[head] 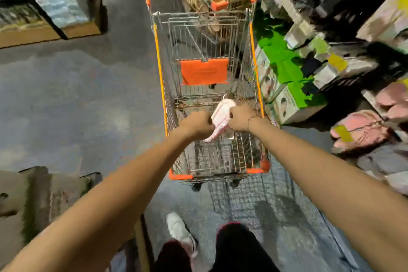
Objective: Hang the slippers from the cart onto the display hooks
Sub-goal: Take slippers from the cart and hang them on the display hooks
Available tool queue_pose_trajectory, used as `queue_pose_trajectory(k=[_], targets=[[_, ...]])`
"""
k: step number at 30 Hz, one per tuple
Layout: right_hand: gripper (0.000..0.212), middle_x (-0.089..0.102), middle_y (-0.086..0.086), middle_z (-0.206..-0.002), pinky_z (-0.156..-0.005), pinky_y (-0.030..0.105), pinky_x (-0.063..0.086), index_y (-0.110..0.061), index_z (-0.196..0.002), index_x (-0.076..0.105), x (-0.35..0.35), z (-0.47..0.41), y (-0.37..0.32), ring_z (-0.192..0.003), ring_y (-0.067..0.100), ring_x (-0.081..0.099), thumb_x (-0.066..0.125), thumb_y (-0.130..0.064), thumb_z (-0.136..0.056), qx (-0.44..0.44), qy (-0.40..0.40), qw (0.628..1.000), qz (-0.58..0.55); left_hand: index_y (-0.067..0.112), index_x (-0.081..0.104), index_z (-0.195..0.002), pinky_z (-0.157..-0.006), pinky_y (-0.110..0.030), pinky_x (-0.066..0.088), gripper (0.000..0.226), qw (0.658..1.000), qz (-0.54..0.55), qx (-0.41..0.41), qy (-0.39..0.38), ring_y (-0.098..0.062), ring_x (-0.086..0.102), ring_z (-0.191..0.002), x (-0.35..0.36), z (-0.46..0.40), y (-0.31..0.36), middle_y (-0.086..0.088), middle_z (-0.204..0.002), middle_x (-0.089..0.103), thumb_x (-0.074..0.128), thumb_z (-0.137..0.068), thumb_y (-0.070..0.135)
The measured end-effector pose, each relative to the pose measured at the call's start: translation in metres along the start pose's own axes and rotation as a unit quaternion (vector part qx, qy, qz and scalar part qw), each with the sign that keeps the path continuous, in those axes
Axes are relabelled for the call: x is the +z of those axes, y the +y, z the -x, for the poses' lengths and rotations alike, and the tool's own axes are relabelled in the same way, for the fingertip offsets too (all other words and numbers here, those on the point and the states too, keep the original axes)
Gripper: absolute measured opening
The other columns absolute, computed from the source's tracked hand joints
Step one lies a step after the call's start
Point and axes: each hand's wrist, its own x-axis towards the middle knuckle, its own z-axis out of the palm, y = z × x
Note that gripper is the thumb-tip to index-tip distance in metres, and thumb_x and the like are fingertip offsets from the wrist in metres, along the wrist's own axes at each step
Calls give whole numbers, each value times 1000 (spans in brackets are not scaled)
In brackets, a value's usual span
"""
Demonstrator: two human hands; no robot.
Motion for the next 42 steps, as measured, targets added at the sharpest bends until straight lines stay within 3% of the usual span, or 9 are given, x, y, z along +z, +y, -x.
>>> queue_pose_trajectory(k=[5, 9, 15, 18, 22, 24, 29, 36, 42], targets=[[36, 66, 12, -114, -72, 29, 49, -10, -122, 61, 12, -50, 22, -90, 27, 61, 65, -16, -86, 73, -21, 995, -58, 9, 61, -118, -69, -28, 58, 31, 996, 30, 45, -75, -19, 66, -85, 32, -63, -3, -8, -109, 68, 49, -100, 32], [33, 62, 16, -122, -82, 34, 51, -7, -126, 58, 9, -99, 52, -108, 33, 62, 54, -11, -93, 87, -34, 993, -66, 7, 60, -107, -87, -38, 57, 31, 993, 47, 42, -98, -25, 63, -91, 59, -111, 9, -13, -105, 66, 39, -105, 30], [48, 56, 17, -132, -92, 40, 52, -12, -137, 46, 26, -229, 88, -117, 36, 58, 57, -14, -91, 77, -46, 992, -85, 15, 59, -111, -87, -37, 56, 18, 995, 34, 21, -89, -24, 65, -92, 96, -208, 17, -6, -102, 67, 55, -96, 24], [65, 48, 18, -143, -102, 44, 48, -16, -151, 34, 34, -296, 93, -128, 36, 51, 59, -9, -91, 35, -68, 994, -82, 17, 58, -91, -82, -35, 55, 14, 995, 14, 33, -91, -23, 63, -87, 108, -256, 19, -6, -94, 65, 53, -99, 28], [72, 43, 12, -152, -106, 46, 45, -24, -153, 35, 49, -360, 95, -133, 35, 48, 47, 7, -89, -27, -78, 995, -54, 15, 61, -118, -86, -26, 52, 30, 992, -88, 66, -57, -27, 62, -100, 126, -306, 12, -11, -105, 63, 41, -106, 33], [67, 48, 15, -147, -102, 46, 49, -22, -147, 47, 57, -375, 94, -127, 37, 52, 47, 10, -87, -40, -97, 994, -20, 14, 59, -123, -72, -13, 48, 33, 982, -156, 85, -59, -29, 64, -101, 136, -321, 5, -12, -110, 66, 39, -107, 35], [38, 63, 15, -127, -94, 40, 52, -16, -126, 66, 71, -394, 97, -113, 35, 62, 53, -2, -94, -58, -59, 995, 48, 24, 44, -99, -76, -32, 48, 29, 961, -257, 86, -58, -23, 67, -86, 147, -329, -1, -3, -96, 67, 35, -105, 50], [24, 66, 11, -119, -83, 37, 51, -13, -119, 67, 46, -379, 88, -106, 32, 61, 54, -19, -99, -105, -80, 991, -3, 32, 16, -141, -89, -40, 46, 53, 977, -197, 79, 1, -27, 61, -93, 131, -290, -57, -13, -106, 62, 44, -100, 52], [19, 65, 5, -101, -74, 30, 42, -10, -104, 70, 1, -330, 67, -90, 23, 54, 53, -17, -101, -177, -75, 981, -18, 21, 24, -154, -83, -45, 48, 65, 989, -118, 86, 21, -33, 60, -87, 73, -245, -96, -16, -123, 51, 49, -96, 36]])
